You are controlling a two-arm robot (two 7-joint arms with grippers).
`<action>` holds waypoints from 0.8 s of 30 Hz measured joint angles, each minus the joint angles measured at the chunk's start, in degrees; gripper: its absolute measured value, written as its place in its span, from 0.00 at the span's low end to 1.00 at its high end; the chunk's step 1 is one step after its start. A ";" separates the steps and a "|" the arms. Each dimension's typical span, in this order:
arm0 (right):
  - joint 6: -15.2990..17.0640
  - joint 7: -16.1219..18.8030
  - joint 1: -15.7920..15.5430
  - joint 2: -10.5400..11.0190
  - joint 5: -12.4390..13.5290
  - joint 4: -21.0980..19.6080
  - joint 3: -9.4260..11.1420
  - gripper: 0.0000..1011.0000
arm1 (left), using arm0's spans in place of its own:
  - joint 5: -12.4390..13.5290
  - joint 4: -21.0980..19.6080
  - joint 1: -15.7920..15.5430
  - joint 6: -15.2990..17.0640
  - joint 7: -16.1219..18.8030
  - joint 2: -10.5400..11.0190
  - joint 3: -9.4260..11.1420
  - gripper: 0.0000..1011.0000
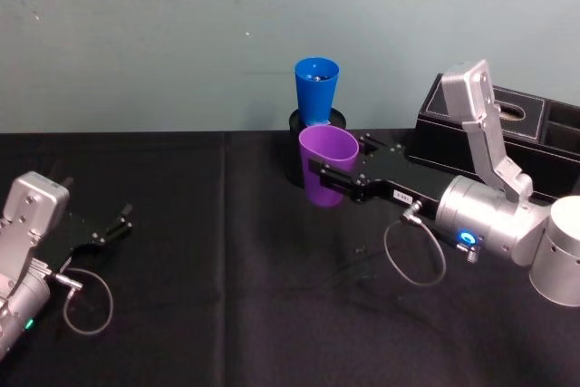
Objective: Pick up one cup with a gripper and tap it against the other cup.
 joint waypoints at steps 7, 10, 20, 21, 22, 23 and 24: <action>-0.95 -0.37 -1.13 0.65 0.66 -0.68 0.00 0.71 | 0.00 0.00 0.00 0.00 0.00 0.00 0.00 0.99; -1.27 -0.40 -1.35 0.80 0.73 -0.73 -0.11 0.71 | 0.00 0.00 0.00 0.00 0.00 0.00 0.00 0.99; -1.19 -0.46 -1.26 0.71 0.72 -0.68 -0.06 0.71 | 0.00 0.00 0.00 0.00 0.00 0.00 0.00 0.99; -1.18 -0.46 -1.25 0.70 0.72 -0.67 -0.06 0.71 | 0.00 0.00 0.00 0.00 0.00 0.00 0.00 0.99; -1.17 -0.46 -1.22 0.70 0.71 -0.66 -0.05 0.71 | 0.00 0.00 0.00 0.00 0.00 0.00 0.00 0.99; -1.16 -0.46 -1.21 0.69 0.71 -0.66 -0.04 0.71 | 0.00 0.00 0.00 0.00 0.00 0.00 0.00 0.99; -1.16 -0.46 -1.21 0.69 0.70 -0.66 -0.04 0.71 | 0.00 0.00 0.00 0.00 0.00 0.00 0.00 0.99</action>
